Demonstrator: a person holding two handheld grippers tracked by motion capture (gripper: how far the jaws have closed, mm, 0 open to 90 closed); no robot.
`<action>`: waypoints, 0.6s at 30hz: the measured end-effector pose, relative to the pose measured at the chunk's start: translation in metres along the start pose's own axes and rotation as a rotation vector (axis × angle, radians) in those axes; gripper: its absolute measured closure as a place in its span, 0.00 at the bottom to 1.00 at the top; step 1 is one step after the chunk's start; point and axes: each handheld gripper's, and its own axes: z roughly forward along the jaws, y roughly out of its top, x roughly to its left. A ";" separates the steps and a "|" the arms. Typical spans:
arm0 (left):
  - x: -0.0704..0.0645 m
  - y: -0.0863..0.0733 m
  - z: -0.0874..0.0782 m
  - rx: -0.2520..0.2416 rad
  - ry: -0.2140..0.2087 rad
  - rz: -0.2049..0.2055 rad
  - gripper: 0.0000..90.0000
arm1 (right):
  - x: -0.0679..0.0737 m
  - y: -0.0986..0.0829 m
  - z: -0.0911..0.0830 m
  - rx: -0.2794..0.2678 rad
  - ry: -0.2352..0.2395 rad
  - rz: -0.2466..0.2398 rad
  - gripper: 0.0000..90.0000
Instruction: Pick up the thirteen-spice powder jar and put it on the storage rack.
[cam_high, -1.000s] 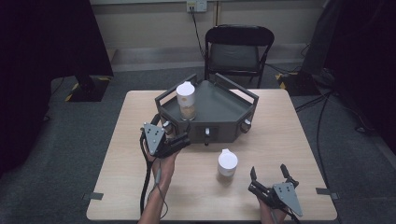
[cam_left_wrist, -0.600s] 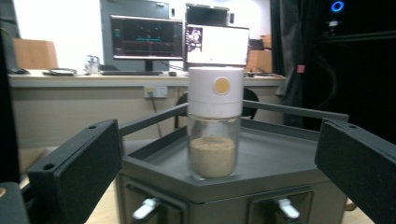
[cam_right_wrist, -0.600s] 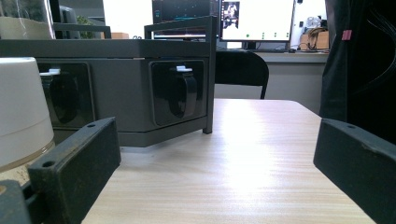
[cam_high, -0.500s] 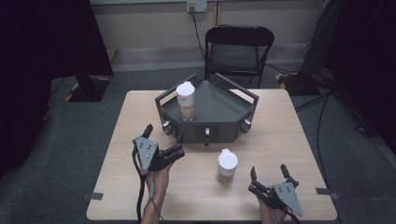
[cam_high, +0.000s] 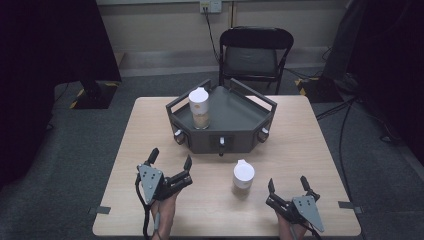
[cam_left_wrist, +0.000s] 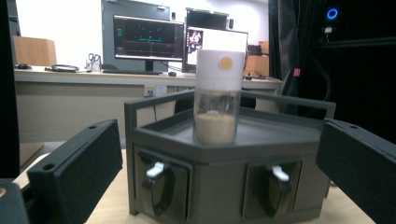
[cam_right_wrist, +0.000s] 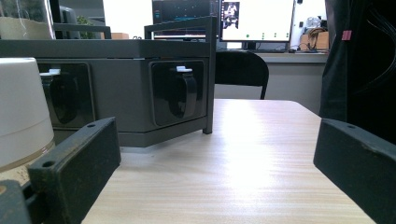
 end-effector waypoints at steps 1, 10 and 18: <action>-0.001 -0.001 -0.001 0.005 0.003 0.002 0.00 | 0.000 0.000 0.000 -0.001 0.000 0.001 0.00; -0.003 -0.023 -0.016 -0.005 0.010 0.012 0.00 | 0.000 0.000 0.000 -0.001 -0.001 0.001 0.00; 0.000 -0.053 -0.027 0.019 0.014 0.032 0.00 | 0.000 0.000 0.000 0.000 -0.002 0.000 0.00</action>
